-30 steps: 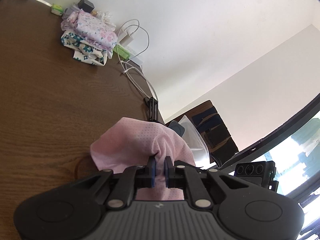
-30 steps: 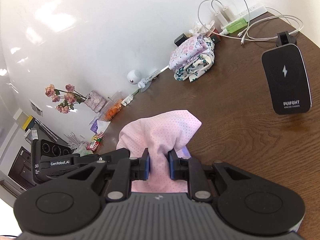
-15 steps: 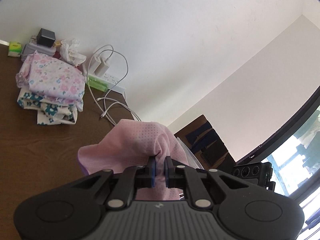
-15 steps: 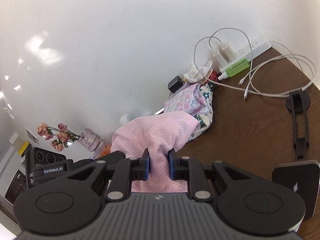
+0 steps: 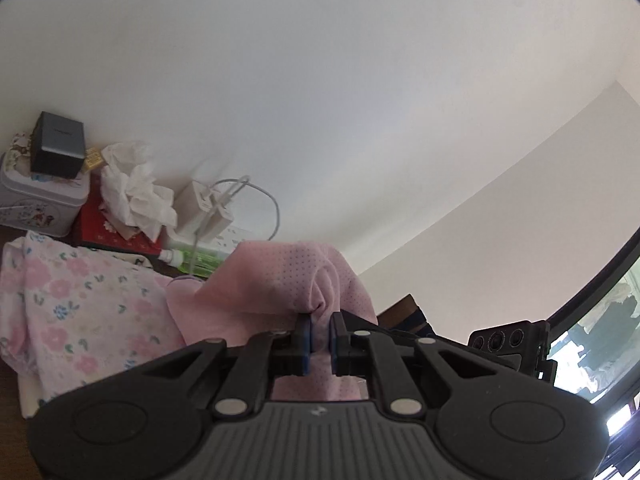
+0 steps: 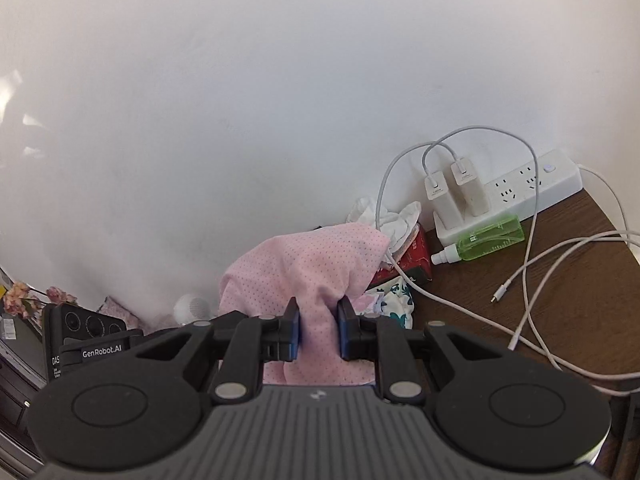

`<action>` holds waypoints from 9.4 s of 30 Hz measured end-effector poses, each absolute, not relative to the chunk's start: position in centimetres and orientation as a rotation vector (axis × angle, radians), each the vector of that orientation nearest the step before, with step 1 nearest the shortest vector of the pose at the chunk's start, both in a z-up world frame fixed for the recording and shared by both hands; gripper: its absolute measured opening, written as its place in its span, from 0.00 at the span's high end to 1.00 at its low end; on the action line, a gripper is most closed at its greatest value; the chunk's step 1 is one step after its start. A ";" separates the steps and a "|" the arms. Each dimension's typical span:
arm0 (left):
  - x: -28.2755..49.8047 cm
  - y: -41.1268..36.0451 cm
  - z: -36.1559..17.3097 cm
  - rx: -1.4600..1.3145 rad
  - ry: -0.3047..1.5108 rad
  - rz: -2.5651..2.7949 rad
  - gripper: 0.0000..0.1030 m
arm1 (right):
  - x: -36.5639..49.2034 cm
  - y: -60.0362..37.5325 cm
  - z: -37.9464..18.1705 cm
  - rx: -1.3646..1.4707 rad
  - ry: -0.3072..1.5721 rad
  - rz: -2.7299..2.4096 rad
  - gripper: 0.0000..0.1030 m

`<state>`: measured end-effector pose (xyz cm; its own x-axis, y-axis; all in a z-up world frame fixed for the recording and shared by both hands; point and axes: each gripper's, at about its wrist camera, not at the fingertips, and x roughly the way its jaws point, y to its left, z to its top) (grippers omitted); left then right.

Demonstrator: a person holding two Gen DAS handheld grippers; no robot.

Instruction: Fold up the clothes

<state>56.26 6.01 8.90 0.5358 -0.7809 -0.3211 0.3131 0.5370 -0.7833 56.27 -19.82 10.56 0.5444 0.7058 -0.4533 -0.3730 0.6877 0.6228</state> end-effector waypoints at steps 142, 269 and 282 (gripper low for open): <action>48.3 6.6 6.6 -0.134 0.596 -0.065 0.00 | 50.8 -12.8 6.3 -0.061 0.652 0.629 0.00; -0.5 0.0 0.9 -0.114 0.697 -0.026 0.01 | 4.2 -21.2 0.9 -0.043 0.707 0.523 0.00; -0.4 0.0 0.8 -0.112 0.704 -0.025 0.01 | 4.4 -21.2 0.8 -0.045 0.710 0.523 0.00</action>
<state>-0.45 -0.03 0.77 0.7625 -0.0605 -0.6441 -0.0151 0.9937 -0.1113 4.38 -21.24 0.75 0.6360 0.4426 -0.6321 -0.4723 0.8711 0.1347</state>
